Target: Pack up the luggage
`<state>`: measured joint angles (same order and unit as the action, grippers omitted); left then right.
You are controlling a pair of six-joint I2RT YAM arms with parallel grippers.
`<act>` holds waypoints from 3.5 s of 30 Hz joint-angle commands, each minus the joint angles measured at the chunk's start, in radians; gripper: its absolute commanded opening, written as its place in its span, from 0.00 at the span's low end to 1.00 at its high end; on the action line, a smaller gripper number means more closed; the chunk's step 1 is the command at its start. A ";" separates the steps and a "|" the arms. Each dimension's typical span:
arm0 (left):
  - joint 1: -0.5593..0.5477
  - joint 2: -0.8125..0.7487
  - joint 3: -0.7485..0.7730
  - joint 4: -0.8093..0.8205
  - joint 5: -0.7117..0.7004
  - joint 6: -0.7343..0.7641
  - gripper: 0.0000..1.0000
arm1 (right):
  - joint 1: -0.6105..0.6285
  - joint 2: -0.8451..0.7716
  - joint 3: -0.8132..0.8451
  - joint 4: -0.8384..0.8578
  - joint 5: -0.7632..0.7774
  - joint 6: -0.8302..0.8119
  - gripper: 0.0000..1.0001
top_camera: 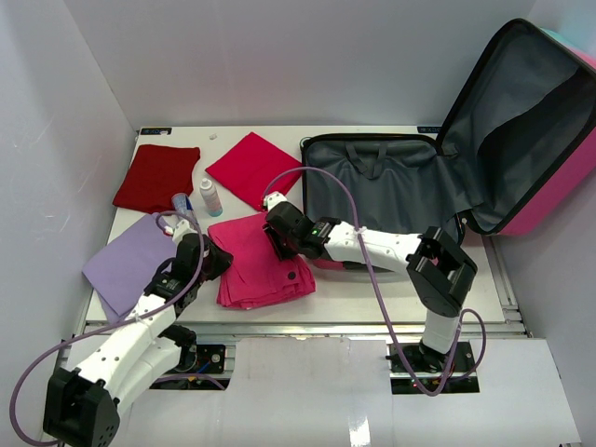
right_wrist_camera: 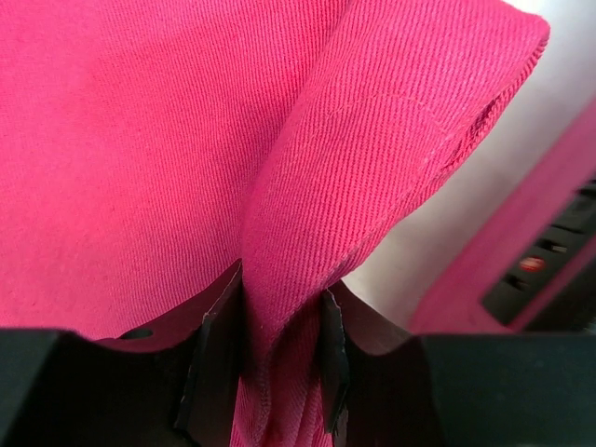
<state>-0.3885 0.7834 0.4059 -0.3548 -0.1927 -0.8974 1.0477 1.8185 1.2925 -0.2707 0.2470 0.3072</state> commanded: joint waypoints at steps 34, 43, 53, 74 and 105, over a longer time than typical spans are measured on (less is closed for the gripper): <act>-0.322 0.944 1.139 0.153 0.110 0.155 0.00 | -0.556 -0.292 0.150 -0.097 -0.069 -0.152 0.08; -0.339 1.327 1.465 0.089 0.075 0.171 0.00 | -0.815 -0.159 0.162 -0.015 -0.278 -0.122 0.08; -0.339 1.383 1.399 0.103 -0.111 0.198 0.00 | -0.859 -0.026 0.099 0.114 -0.359 -0.100 0.08; -0.328 1.289 1.376 0.115 -0.108 0.287 0.71 | -0.864 0.026 0.188 0.017 -0.222 -0.129 0.61; -0.288 0.510 0.712 0.148 -0.280 0.306 0.04 | -0.759 0.067 0.166 0.024 -0.229 -0.038 0.12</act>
<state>-0.6941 1.4939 1.2628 -0.2275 -0.3667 -0.5546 0.2194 1.9285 1.3881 -0.2810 0.0504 0.2790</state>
